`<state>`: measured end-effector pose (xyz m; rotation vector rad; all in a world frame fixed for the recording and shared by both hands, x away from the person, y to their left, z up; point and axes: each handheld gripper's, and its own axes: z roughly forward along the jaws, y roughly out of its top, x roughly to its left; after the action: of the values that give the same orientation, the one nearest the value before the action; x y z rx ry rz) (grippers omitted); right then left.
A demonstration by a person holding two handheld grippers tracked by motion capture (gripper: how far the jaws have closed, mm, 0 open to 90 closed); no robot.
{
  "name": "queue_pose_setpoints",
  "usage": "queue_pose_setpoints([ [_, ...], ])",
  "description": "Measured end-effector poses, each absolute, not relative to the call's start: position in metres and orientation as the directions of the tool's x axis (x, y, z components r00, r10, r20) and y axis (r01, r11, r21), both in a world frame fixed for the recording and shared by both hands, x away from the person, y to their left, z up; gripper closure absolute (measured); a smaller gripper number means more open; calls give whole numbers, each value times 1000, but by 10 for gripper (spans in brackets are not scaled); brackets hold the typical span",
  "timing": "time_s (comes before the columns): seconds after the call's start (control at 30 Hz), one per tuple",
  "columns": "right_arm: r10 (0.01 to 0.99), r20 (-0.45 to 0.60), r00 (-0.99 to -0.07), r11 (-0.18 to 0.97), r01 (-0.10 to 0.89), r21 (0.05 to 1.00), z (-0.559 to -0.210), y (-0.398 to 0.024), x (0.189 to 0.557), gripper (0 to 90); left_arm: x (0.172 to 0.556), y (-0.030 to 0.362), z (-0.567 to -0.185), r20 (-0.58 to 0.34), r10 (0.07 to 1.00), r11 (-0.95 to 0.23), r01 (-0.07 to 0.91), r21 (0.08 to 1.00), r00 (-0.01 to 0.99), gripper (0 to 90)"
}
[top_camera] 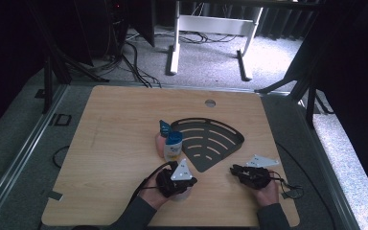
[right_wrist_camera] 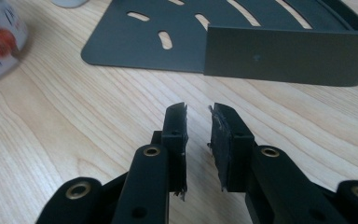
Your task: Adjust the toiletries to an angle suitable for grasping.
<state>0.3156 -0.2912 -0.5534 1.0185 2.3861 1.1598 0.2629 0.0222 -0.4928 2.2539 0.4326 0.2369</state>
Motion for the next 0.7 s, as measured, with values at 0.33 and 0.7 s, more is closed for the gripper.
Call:
queue_pose_setpoints([
  [0.33, 706, 44, -707, 424, 472, 773, -554, -290, 317, 753, 263, 2, -492, 40, 341, -630, 197, 752, 939, 885],
  [0.7, 708, 51, -704, 418, 476, 774, -553, -290, 317, 753, 265, -33, -489, 78, 298, -664, 148, 733, 951, 883],
])
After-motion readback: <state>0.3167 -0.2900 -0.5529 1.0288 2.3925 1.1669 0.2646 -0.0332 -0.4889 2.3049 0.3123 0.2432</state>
